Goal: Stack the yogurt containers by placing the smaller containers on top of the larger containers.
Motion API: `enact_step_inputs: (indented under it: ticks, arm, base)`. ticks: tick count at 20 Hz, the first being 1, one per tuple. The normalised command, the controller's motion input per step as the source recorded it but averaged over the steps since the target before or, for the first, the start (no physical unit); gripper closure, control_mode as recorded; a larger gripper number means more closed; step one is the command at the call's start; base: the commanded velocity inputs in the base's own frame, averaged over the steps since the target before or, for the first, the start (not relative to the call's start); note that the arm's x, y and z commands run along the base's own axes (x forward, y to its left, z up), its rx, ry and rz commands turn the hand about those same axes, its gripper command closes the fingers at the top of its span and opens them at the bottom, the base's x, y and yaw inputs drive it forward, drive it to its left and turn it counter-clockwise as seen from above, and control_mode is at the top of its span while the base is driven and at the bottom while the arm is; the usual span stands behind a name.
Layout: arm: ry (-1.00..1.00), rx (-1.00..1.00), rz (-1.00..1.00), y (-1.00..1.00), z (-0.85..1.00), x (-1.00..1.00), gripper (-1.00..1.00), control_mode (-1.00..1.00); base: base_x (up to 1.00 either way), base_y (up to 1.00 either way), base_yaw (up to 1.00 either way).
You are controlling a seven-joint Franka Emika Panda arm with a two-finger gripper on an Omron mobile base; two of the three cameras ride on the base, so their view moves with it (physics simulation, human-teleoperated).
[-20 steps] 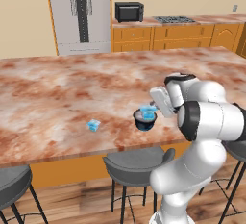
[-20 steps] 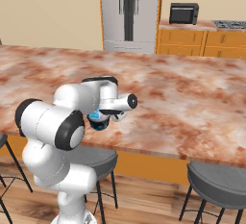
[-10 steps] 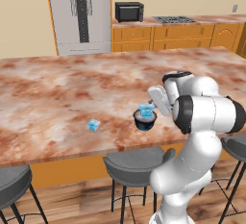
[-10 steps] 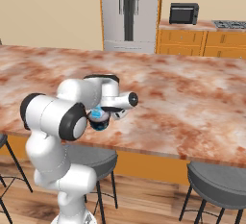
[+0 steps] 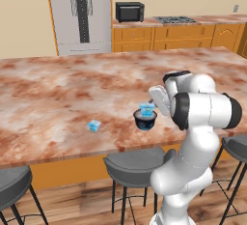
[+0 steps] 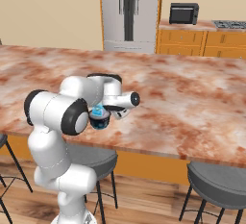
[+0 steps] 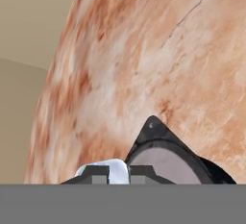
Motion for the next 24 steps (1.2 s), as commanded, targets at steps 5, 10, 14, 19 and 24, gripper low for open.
enact_step_inputs:
  ticks: [5,10,14,19,24]
  arm:
    - [0.00,0.00,0.00,0.00,-0.03,0.00,1.00,-1.00]
    - [0.00,0.00,0.00,0.00,0.00,-0.03,-1.00,-1.00]
    - [-0.06,0.00,0.00,0.00,0.00,-0.35,-1.00,-1.00]
    - [-0.09,0.00,0.00,-0.05,0.06,-0.57,-1.00,-1.00]
    - [-0.05,0.00,0.00,-0.02,0.38,-0.54,-1.00,-1.00]
  base:
    - [0.00,0.00,0.00]
    - [0.00,0.00,0.00]
    - [0.00,0.00,0.00]
    - [0.00,0.00,0.00]
    - [0.00,0.00,0.00]
